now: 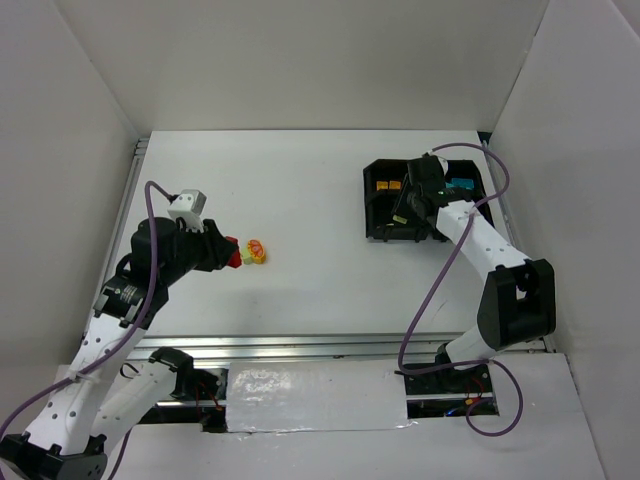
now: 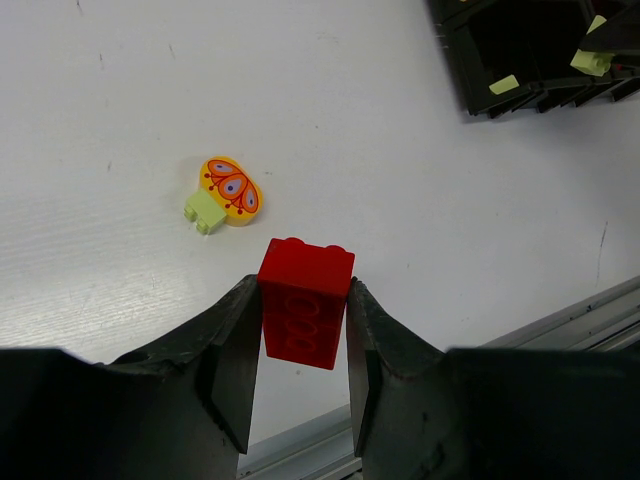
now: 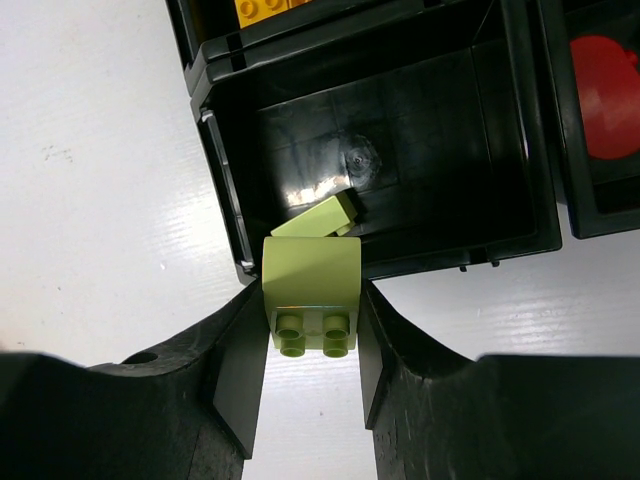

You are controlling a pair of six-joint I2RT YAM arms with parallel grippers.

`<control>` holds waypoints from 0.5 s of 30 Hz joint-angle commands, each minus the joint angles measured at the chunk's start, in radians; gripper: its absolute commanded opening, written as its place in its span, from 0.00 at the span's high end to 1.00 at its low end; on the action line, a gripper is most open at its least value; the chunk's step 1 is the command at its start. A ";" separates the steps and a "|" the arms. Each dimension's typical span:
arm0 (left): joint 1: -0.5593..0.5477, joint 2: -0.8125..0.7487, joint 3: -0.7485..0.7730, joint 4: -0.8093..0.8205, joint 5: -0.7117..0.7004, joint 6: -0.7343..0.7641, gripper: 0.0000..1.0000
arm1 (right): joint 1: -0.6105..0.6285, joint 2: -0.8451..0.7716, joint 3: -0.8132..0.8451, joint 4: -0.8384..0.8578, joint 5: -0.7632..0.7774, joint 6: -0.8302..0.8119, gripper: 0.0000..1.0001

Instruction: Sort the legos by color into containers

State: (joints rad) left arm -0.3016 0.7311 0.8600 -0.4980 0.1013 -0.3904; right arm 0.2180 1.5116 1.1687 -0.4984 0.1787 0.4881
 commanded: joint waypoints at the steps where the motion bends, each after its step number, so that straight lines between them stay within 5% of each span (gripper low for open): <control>1: 0.004 -0.013 -0.003 0.024 0.000 0.019 1.00 | -0.003 -0.034 -0.004 0.038 -0.004 -0.009 1.00; 15: 0.004 -0.019 -0.006 0.026 0.005 0.019 1.00 | -0.002 -0.037 -0.004 0.043 -0.016 -0.014 1.00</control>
State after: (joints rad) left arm -0.3016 0.7288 0.8547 -0.4984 0.1017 -0.3904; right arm 0.2180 1.5112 1.1687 -0.4946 0.1669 0.4847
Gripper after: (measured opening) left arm 0.457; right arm 0.436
